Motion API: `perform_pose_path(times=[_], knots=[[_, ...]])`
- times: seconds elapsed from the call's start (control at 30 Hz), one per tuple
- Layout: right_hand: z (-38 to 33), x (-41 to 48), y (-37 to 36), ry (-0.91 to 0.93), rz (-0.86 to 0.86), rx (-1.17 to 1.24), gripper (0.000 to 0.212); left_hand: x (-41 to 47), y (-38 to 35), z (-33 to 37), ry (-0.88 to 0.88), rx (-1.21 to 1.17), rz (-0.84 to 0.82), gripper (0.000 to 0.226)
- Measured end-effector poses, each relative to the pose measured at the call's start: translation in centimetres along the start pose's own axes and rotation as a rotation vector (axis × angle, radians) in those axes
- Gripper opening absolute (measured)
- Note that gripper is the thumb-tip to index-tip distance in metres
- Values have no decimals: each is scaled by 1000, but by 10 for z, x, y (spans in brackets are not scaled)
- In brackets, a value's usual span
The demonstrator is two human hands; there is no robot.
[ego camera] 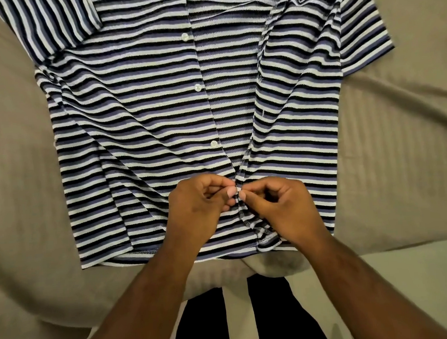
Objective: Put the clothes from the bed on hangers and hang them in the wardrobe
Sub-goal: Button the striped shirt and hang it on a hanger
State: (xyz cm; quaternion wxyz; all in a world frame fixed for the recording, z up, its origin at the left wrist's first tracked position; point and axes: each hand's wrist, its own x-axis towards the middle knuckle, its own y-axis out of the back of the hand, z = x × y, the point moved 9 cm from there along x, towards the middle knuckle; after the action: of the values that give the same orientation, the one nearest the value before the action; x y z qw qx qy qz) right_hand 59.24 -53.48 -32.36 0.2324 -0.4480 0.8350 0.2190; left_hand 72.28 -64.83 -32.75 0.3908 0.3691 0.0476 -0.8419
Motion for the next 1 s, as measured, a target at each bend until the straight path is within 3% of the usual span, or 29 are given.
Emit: perform_pose_path(times=[0.17, 0.27, 0.4, 0.67, 1.0], knots=[[1, 3, -3, 14, 94, -70, 14, 0, -1, -1, -1, -32, -26, 7], [-12, -10, -5, 173, 267, -324, 11, 0, -2, -1, -9, -49, -17, 10], [-25, -25, -16, 385, 326, -484, 16, -2, -1, 0, -9, -61, -15, 20], [1, -14, -3, 200, 234, -169, 14, -3, 1, 1, -55, 49, -8, 22], [13, -7, -5, 30, 221, -30, 9, -11, 2, 2, -105, 122, 185, 14]])
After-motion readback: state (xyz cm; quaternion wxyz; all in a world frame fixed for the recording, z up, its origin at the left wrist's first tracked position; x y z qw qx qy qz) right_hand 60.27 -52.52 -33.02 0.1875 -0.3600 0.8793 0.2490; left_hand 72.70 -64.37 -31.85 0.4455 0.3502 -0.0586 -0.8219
